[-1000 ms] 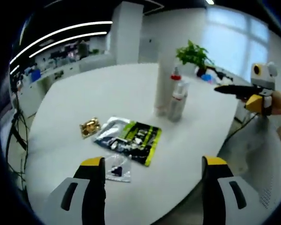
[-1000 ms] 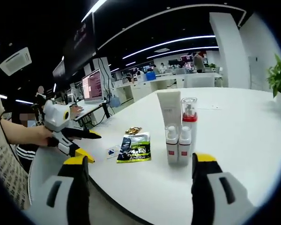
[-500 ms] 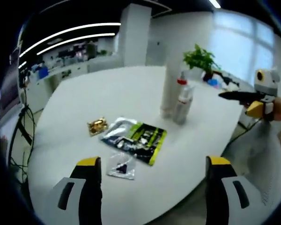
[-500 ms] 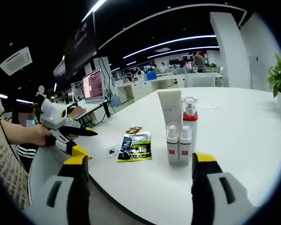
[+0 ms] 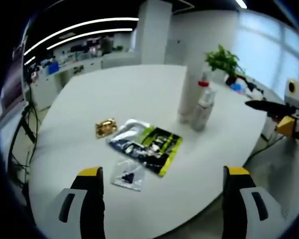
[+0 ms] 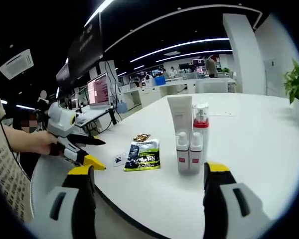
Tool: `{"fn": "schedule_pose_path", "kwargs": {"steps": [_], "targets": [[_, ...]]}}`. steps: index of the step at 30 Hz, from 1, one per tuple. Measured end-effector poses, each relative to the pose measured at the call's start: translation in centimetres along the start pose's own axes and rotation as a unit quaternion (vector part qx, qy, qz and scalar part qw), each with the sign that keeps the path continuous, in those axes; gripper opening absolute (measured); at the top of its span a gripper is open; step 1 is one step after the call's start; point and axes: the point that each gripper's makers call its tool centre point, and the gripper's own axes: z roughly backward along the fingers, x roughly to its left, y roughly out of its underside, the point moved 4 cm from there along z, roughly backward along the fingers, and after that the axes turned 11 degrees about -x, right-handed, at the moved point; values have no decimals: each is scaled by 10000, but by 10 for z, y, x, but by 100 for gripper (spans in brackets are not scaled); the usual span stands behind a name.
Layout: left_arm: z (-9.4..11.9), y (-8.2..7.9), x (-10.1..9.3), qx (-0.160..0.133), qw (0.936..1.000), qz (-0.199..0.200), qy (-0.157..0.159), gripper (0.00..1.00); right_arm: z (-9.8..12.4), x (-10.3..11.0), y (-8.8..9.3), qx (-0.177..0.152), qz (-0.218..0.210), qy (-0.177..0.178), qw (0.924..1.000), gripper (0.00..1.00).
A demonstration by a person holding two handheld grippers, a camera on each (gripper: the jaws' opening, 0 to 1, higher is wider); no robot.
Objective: Arrange the skincare products in the storage area until every visible bottle or jar stands upright without overlapping.
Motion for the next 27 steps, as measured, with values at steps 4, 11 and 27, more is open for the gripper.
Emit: {"fn": "schedule_pose_path", "kwargs": {"steps": [4, 11, 27], "targets": [[-12, 0, 0, 96, 9998, 93, -130, 97, 0, 0, 2, 42, 140, -39, 9999, 90], [-35, -2, 3, 151, 9965, 557, -597, 97, 0, -6, 2, -33, 55, 35, 10000, 90], [-93, -8, 3, 514, 9909, 895, -864, 97, -1, -13, 5, 31, -122, 178, 9998, 89]]}}
